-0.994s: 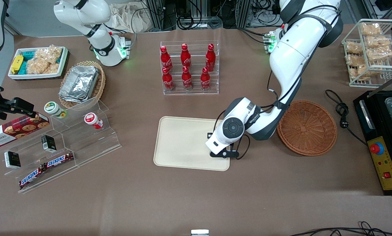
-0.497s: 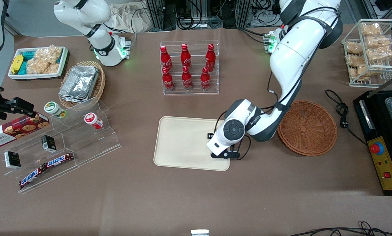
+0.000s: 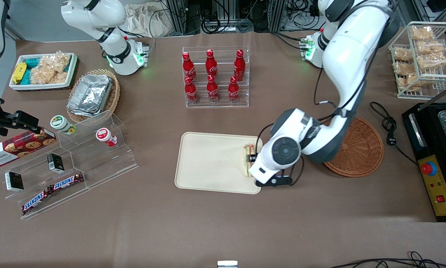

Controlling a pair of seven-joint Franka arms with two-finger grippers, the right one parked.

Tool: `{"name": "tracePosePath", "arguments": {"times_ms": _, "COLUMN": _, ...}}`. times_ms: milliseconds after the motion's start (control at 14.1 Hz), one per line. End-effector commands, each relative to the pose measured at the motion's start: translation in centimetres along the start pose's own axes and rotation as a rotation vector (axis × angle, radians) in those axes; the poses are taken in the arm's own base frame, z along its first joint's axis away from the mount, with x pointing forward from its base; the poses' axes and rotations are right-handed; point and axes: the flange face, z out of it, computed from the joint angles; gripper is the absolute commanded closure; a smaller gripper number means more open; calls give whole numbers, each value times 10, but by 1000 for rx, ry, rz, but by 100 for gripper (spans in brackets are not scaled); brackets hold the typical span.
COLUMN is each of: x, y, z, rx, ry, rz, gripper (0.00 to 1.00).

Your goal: Place sandwich from basket to tray

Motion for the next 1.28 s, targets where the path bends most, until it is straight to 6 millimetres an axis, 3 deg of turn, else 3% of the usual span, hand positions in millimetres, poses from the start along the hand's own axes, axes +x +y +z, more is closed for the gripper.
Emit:
{"name": "tracePosePath", "arguments": {"times_ms": 0, "x": -8, "y": -32, "z": -58, "rx": 16, "ry": 12, "rz": -39, "gripper": 2}}
{"name": "tracePosePath", "arguments": {"times_ms": 497, "x": -25, "y": -152, "z": -173, "rx": 76, "ry": -6, "rz": 86, "gripper": 2}}
{"name": "tracePosePath", "arguments": {"times_ms": 710, "x": -37, "y": -215, "z": -218, "rx": 86, "ry": -7, "rz": 131, "gripper": 2}}
{"name": "tracePosePath", "arguments": {"times_ms": 994, "x": -46, "y": -288, "z": -255, "rx": 36, "ry": 3, "rz": 175, "gripper": 2}}
{"name": "tracePosePath", "arguments": {"times_ms": 1206, "x": -47, "y": -298, "z": -258, "rx": 38, "ry": 12, "rz": 161, "gripper": 1}}
